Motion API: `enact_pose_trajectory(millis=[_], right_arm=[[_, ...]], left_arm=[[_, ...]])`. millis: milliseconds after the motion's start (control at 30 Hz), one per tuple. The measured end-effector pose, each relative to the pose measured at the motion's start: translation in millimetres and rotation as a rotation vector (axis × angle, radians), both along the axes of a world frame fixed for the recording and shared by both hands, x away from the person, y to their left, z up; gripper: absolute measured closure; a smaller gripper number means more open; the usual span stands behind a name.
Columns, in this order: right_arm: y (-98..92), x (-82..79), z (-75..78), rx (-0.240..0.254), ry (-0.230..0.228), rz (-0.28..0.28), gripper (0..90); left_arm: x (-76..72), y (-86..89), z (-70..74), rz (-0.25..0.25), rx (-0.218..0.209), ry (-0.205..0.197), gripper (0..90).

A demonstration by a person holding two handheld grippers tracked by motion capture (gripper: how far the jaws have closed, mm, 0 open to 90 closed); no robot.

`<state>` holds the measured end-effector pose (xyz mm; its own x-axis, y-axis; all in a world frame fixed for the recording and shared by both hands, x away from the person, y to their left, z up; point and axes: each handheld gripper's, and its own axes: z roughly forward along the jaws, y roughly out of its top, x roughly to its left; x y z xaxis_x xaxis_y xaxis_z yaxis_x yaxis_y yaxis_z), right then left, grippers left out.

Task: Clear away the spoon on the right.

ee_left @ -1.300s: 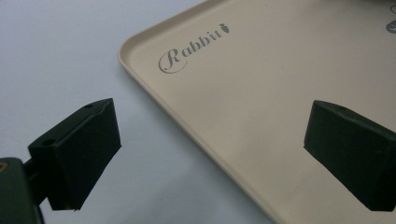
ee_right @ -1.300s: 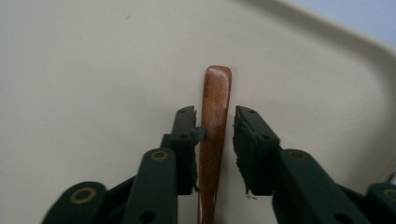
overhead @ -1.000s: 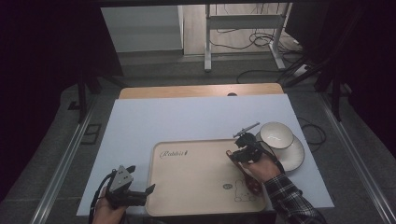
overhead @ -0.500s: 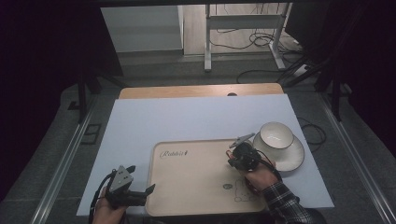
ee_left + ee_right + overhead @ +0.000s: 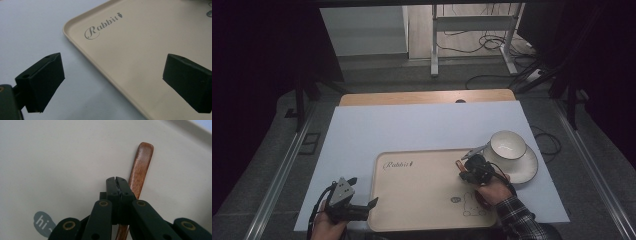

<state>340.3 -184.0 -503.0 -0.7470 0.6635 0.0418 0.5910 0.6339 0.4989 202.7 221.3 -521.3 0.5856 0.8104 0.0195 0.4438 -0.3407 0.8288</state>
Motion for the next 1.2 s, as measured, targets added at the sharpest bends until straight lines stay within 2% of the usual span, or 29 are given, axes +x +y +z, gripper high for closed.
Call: enact_pose_trajectory(millis=[733, 933, 1200], right_arm=[[-27.6, 6.9, 1.5, 0.018, 0.003, -0.083, 89.6], [-28.7, 7.3, 0.9, 0.017, 0.002, -0.088, 89.2], [-28.0, 3.7, 6.4, 0.05, -0.024, -0.068, 83.9]], left_arm=[[0.0, 0.2, 0.1, -0.002, -0.001, 0.001, 3.4], [0.0, 0.3, 0.1, -0.002, -0.003, 0.0, 3.4], [0.0, 0.5, 0.2, -0.001, -0.004, -0.001, 3.5]])
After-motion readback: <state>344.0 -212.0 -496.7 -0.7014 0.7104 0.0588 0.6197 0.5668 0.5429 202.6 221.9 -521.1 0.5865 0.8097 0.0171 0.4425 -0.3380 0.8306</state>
